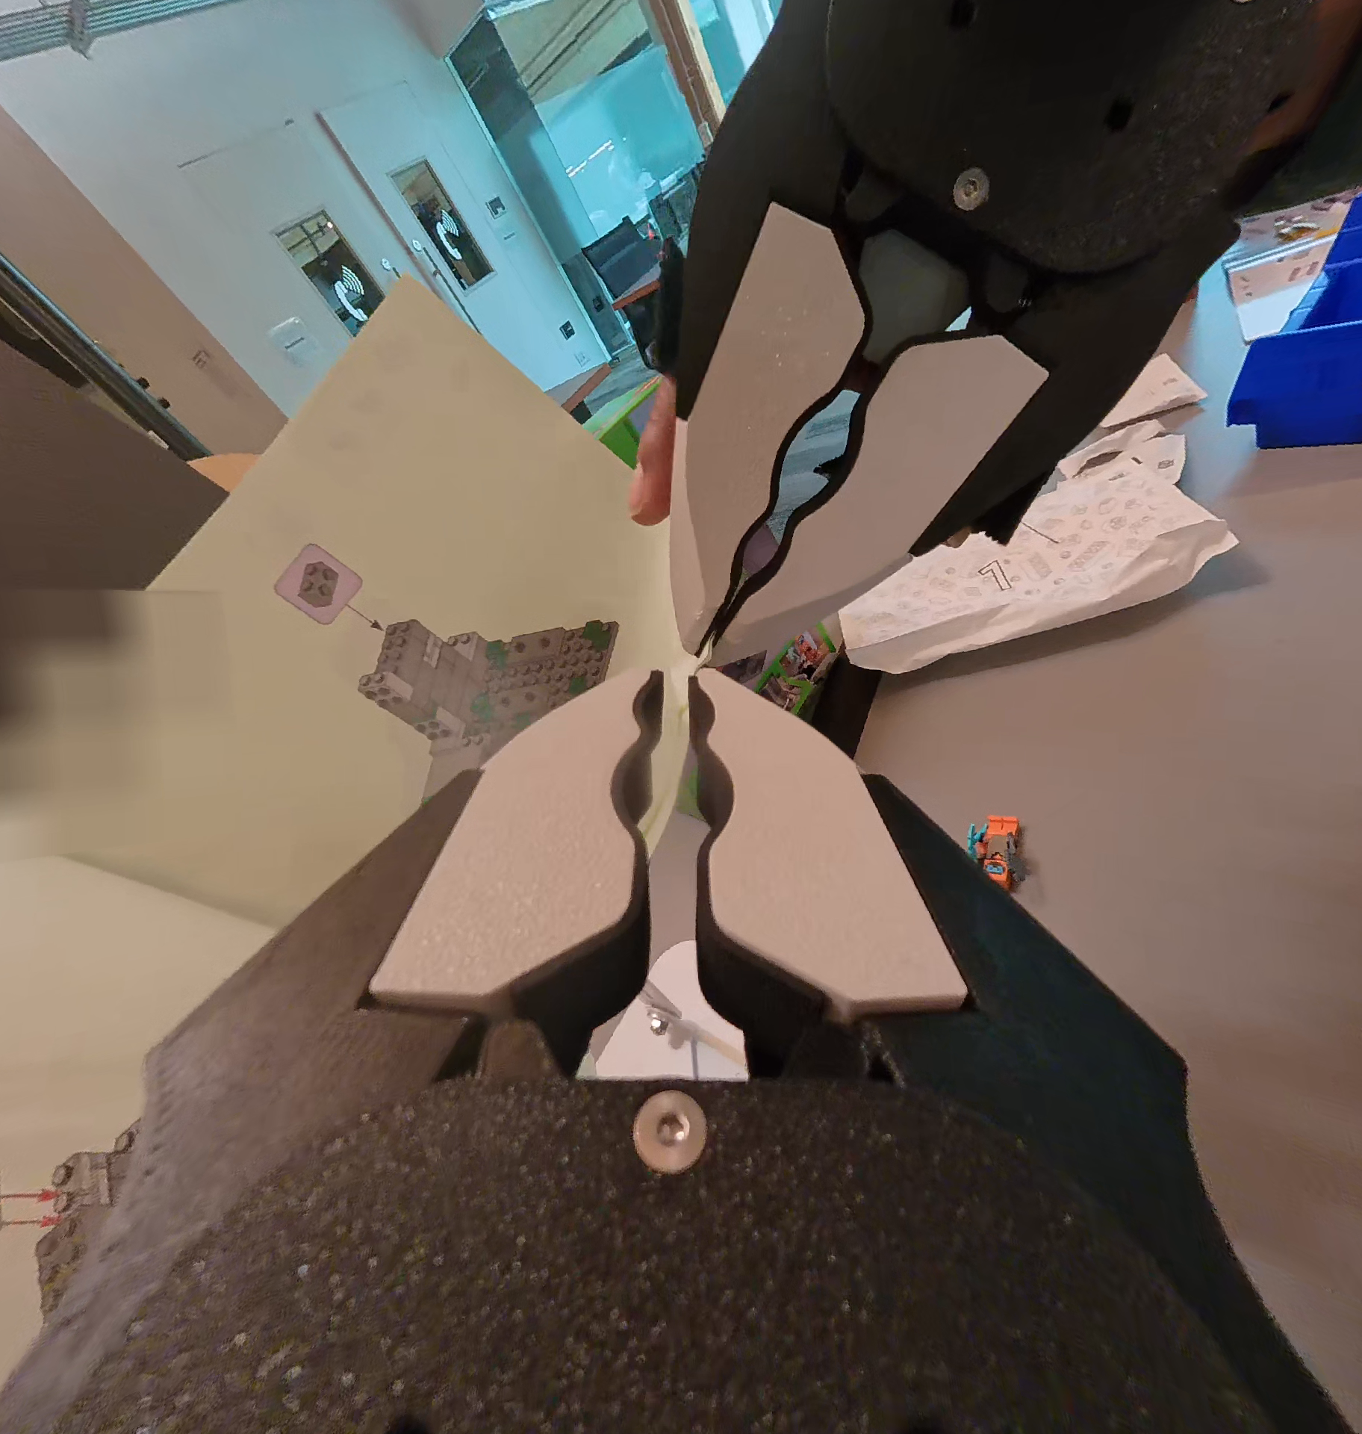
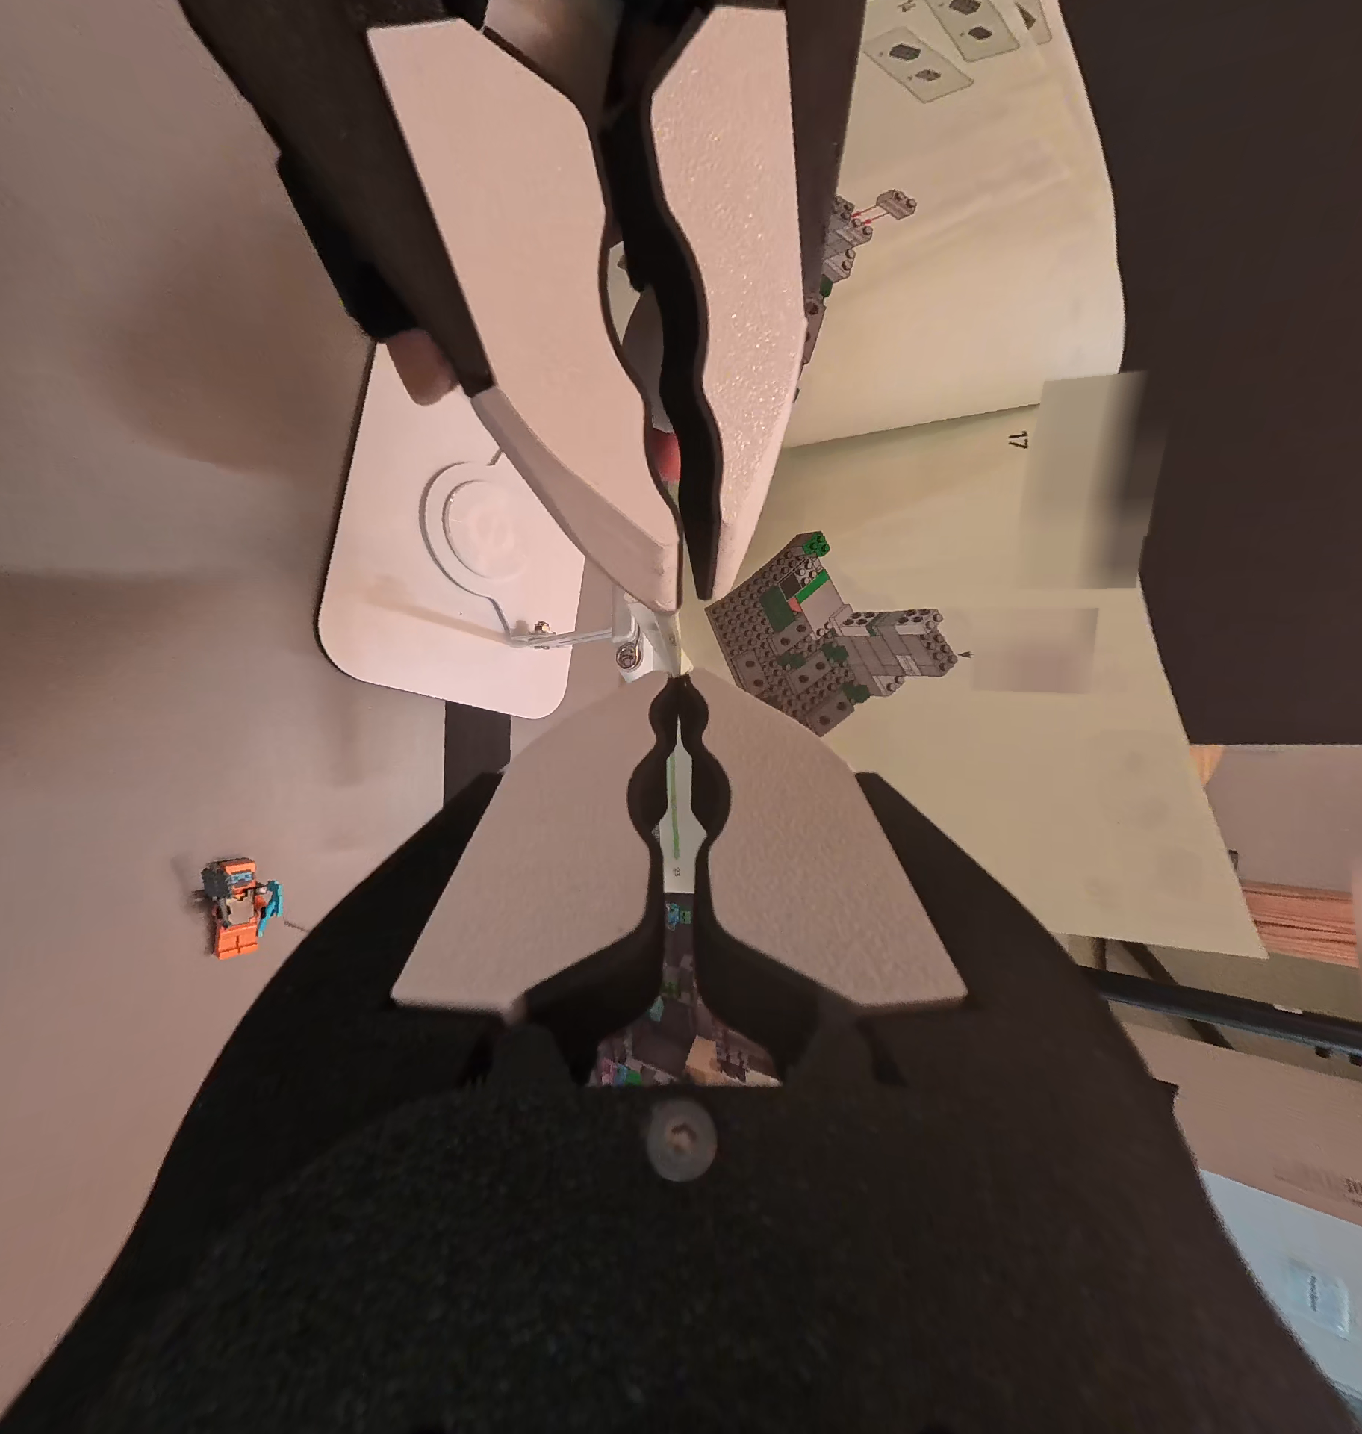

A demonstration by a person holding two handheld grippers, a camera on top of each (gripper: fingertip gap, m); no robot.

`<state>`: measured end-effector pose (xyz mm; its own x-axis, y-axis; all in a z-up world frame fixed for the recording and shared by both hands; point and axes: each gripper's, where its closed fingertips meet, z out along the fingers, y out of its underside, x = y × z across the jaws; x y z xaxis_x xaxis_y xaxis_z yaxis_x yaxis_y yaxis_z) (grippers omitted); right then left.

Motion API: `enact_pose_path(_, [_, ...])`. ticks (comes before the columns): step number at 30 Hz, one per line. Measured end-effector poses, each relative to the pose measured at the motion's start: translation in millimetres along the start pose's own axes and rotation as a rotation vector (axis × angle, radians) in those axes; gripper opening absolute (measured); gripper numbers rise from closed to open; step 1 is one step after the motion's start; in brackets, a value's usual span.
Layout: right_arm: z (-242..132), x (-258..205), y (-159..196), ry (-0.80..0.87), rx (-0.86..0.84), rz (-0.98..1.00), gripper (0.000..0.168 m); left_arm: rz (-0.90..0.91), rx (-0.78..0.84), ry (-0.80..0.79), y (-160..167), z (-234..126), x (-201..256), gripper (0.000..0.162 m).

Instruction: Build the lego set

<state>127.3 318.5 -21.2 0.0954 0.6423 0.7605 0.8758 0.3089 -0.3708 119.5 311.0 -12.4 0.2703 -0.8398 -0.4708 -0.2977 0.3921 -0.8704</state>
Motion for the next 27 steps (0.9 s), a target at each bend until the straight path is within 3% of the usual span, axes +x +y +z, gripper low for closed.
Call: enact_pose_path(27, [3.1,2.1,3.9,0.036,-0.008,0.002,0.0,0.022,-0.022,-0.022,4.2,7.6,6.4,0.009])
